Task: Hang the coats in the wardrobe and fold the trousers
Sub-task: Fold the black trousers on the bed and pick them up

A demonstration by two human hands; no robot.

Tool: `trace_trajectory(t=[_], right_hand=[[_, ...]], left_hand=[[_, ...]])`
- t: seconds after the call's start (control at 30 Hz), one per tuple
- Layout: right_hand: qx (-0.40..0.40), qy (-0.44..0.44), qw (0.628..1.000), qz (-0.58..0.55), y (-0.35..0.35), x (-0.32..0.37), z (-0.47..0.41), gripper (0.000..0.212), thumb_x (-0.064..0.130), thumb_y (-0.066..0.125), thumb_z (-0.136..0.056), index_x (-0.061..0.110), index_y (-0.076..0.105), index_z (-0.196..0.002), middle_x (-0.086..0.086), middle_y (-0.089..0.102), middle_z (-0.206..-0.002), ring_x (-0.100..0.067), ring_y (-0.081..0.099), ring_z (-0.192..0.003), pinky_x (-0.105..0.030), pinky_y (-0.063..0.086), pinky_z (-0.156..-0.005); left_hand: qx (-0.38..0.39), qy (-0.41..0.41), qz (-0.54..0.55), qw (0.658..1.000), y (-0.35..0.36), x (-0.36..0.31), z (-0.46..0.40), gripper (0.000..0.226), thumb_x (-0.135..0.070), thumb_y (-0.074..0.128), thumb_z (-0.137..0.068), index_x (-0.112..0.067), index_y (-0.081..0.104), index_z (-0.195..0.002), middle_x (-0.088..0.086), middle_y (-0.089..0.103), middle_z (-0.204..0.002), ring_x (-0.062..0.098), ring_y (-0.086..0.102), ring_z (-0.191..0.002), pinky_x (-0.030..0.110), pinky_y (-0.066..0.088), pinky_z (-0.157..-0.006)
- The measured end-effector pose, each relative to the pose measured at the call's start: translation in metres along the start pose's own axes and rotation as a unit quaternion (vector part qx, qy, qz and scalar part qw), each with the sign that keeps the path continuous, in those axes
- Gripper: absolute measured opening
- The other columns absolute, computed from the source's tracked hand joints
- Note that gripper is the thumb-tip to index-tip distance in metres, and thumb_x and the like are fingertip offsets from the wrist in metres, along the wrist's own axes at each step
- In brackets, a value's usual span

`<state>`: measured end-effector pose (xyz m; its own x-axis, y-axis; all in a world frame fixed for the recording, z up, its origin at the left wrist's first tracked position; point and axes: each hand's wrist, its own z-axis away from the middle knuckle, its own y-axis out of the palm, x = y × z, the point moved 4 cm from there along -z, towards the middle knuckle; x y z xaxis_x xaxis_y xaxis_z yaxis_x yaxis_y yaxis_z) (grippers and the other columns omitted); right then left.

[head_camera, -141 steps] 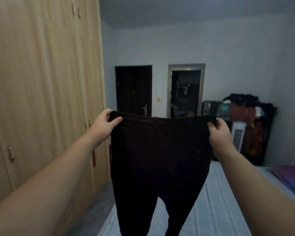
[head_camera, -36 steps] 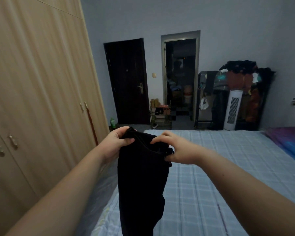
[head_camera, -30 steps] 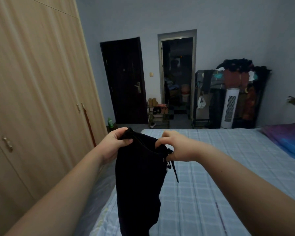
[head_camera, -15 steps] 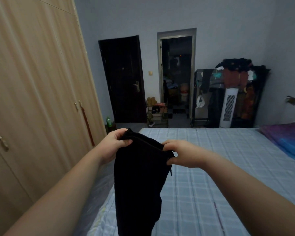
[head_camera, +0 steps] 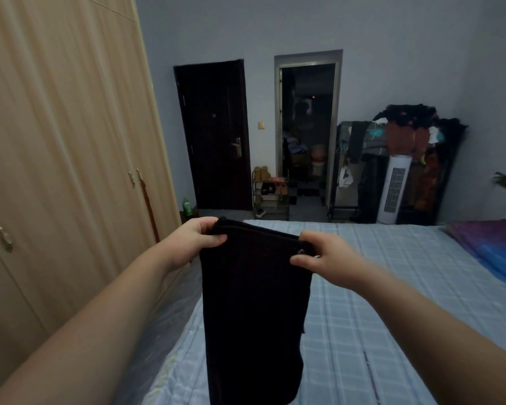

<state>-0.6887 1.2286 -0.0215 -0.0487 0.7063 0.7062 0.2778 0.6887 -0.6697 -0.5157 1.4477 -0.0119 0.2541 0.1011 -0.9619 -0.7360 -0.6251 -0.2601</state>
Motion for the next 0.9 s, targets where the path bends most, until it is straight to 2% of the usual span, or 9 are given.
trace_trajectory(t=[0.1,0.2,0.27,0.33,0.47,0.57,0.7,0.8,0.9], right_hand=[[-0.051,0.009,0.997,-0.059,0.006,-0.006,-0.004,0.013,0.024,0.069,-0.093,0.030,0.058,-0.096,0.004,0.067,-0.094,-0.009,0.067,-0.087,-0.034,0.059,-0.081],[-0.076,0.016,0.983,-0.168,0.010,-0.010,-0.007,0.033,0.015,0.065,-0.095,0.037,0.050,-0.113,-0.001,0.068,-0.099,-0.019,0.070,-0.091,-0.038,0.061,-0.080],[-0.111,0.021,0.965,-0.237,0.008,-0.013,-0.008,0.047,0.009,0.066,-0.093,0.039,0.048,-0.124,0.003,0.067,-0.105,-0.016,0.068,-0.097,-0.030,0.060,-0.079],[-0.158,0.033,0.942,-0.295,0.002,-0.018,-0.010,0.049,0.005,0.069,-0.091,0.034,0.053,-0.128,0.006,0.062,-0.112,-0.011,0.064,-0.101,-0.022,0.057,-0.075],[-0.146,0.009,0.915,-0.375,-0.007,-0.018,-0.016,0.047,0.006,0.067,-0.091,0.039,0.066,-0.123,0.002,0.060,-0.132,-0.016,0.059,-0.123,-0.041,0.055,-0.097],[-0.114,-0.025,0.940,-0.321,-0.020,-0.004,-0.019,0.044,0.006,0.060,-0.097,0.038,0.063,-0.127,0.006,0.068,-0.119,-0.005,0.066,-0.108,-0.029,0.057,-0.093],[-0.059,-0.001,0.970,-0.237,-0.037,0.005,-0.034,0.027,0.022,0.057,-0.101,0.040,0.057,-0.120,-0.007,0.071,-0.109,-0.022,0.071,-0.101,-0.049,0.058,-0.091],[-0.028,0.002,0.957,-0.288,-0.043,0.009,-0.047,0.035,0.017,0.063,-0.096,0.039,0.055,-0.122,-0.015,0.066,-0.118,-0.030,0.069,-0.105,-0.051,0.058,-0.088],[-0.080,-0.021,0.936,-0.341,-0.057,0.018,-0.061,0.033,0.007,0.062,-0.095,0.031,0.057,-0.117,-0.021,0.060,-0.122,-0.034,0.068,-0.101,-0.043,0.057,-0.076]], left_hand=[[-0.022,0.006,-0.010,1.000,0.004,-0.002,-0.001,0.029,-0.008,0.062,-0.094,-0.016,0.066,-0.122,0.005,0.070,-0.121,0.021,0.065,-0.115,0.043,0.047,-0.104],[-0.050,0.035,-0.054,0.997,0.010,-0.007,0.002,0.039,-0.019,0.060,-0.097,-0.036,0.056,-0.132,-0.009,0.061,-0.134,0.012,0.053,-0.129,0.038,0.043,-0.109],[-0.056,0.062,-0.076,0.994,0.016,-0.015,0.005,0.044,-0.023,0.057,-0.099,-0.048,0.050,-0.135,-0.015,0.056,-0.138,0.006,0.049,-0.130,0.031,0.043,-0.106],[-0.055,0.079,-0.028,0.995,0.024,-0.020,0.007,0.036,-0.017,0.056,-0.100,-0.040,0.059,-0.127,-0.004,0.070,-0.119,0.014,0.066,-0.113,0.031,0.054,-0.092],[-0.140,0.140,-0.032,0.980,0.028,-0.039,0.003,0.018,-0.015,0.060,-0.097,-0.027,0.065,-0.109,0.006,0.074,-0.094,0.023,0.073,-0.091,0.031,0.058,-0.073],[-0.167,0.161,-0.035,0.972,0.024,-0.057,-0.005,0.015,-0.018,0.060,-0.097,-0.028,0.065,-0.106,0.002,0.074,-0.092,0.020,0.072,-0.089,0.030,0.058,-0.071],[-0.177,0.169,-0.027,0.969,0.021,-0.083,-0.018,0.013,-0.016,0.058,-0.099,-0.022,0.064,-0.108,0.001,0.073,-0.086,0.015,0.072,-0.078,0.027,0.057,-0.065],[-0.201,0.182,-0.025,0.962,0.019,-0.099,-0.026,0.013,-0.019,0.056,-0.100,-0.021,0.063,-0.111,0.004,0.070,-0.092,0.005,0.069,-0.073,0.021,0.055,-0.064],[-0.209,0.197,-0.047,0.957,0.014,-0.118,-0.032,0.011,-0.020,0.055,-0.100,-0.022,0.063,-0.108,0.009,0.070,-0.096,0.007,0.069,-0.074,0.023,0.058,-0.067]])
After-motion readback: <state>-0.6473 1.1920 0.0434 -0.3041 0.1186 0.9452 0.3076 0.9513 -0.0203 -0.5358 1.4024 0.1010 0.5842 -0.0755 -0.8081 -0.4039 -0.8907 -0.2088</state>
